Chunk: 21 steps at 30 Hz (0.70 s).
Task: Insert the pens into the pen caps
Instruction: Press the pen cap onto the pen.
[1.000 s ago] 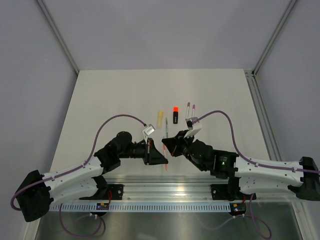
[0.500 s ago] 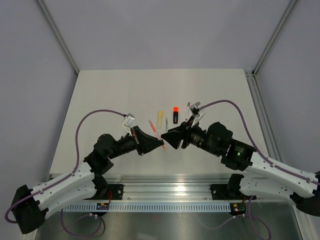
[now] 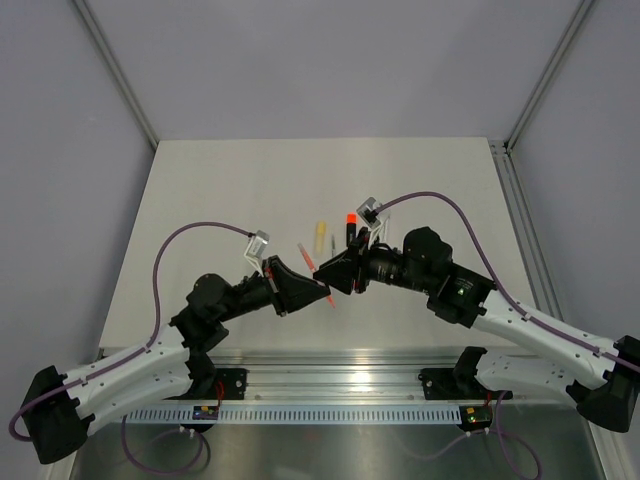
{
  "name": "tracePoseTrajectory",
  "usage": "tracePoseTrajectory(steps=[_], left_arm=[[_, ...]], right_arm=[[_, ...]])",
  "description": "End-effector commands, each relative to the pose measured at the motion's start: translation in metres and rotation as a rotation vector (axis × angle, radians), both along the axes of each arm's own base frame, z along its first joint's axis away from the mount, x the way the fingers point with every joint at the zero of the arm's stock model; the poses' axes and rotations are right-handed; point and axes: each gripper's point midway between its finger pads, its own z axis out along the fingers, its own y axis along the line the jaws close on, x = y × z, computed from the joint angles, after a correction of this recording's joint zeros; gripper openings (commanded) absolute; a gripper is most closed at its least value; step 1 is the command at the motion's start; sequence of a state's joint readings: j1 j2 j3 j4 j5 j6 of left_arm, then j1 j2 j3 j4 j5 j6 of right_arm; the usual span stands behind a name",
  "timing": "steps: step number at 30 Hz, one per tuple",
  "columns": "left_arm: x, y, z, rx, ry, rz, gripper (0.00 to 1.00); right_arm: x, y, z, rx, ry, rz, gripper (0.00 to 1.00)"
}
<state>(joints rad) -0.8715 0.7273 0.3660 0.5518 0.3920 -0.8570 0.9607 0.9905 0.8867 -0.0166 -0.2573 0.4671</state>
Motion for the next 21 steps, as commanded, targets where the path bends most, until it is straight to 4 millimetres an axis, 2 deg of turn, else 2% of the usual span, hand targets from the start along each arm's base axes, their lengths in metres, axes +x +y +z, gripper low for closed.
tracePoseTrajectory(steps=[1,3,8,10,11,13,14,15,16,17,18,20,21], left_arm=[[-0.004,0.002,0.024,-0.075,-0.079,-0.008,0.0],[-0.004,-0.001,0.02,-0.065,-0.077,-0.017,0.0],[-0.002,-0.002,0.023,-0.069,-0.092,-0.011,0.0],[-0.001,-0.001,0.022,-0.063,-0.097,-0.003,0.03],[-0.001,0.0,0.022,-0.063,-0.1,0.0,0.09],[0.0,0.001,0.021,-0.057,-0.109,0.009,0.2],[0.001,0.0,0.019,-0.045,-0.11,0.01,0.3],[-0.001,-0.001,0.017,-0.023,-0.114,-0.003,0.54],[-0.003,-0.001,0.015,-0.012,-0.116,-0.011,0.64],[-0.004,-0.002,0.011,0.007,-0.117,-0.018,0.71],[-0.007,-0.001,0.005,0.039,-0.115,-0.035,0.79],[-0.011,0.002,-0.004,0.081,-0.11,-0.043,0.85],[-0.012,0.004,-0.008,0.098,-0.106,-0.044,0.88]], right_arm=[[-0.008,0.005,0.02,0.092,-0.029,0.064,0.36],[-0.011,0.009,0.015,0.103,-0.014,0.084,0.32],[-0.012,0.014,0.002,0.109,0.042,0.091,0.29],[-0.013,0.013,-0.004,0.116,0.053,0.093,0.21],[-0.013,0.013,-0.003,0.121,0.051,0.091,0.13],[-0.009,0.009,-0.002,0.112,0.025,0.066,0.06],[-0.008,0.006,-0.005,0.092,0.028,0.062,0.01],[-0.007,0.005,-0.001,0.091,0.016,0.066,0.0],[-0.003,0.001,-0.001,0.08,0.011,0.068,0.0],[-0.002,-0.003,-0.007,0.051,0.012,0.078,0.0],[-0.001,-0.005,-0.004,0.044,0.006,0.096,0.0],[-0.006,-0.012,-0.022,-0.038,0.032,0.161,0.0],[-0.008,-0.013,-0.02,-0.055,0.028,0.186,0.0]])
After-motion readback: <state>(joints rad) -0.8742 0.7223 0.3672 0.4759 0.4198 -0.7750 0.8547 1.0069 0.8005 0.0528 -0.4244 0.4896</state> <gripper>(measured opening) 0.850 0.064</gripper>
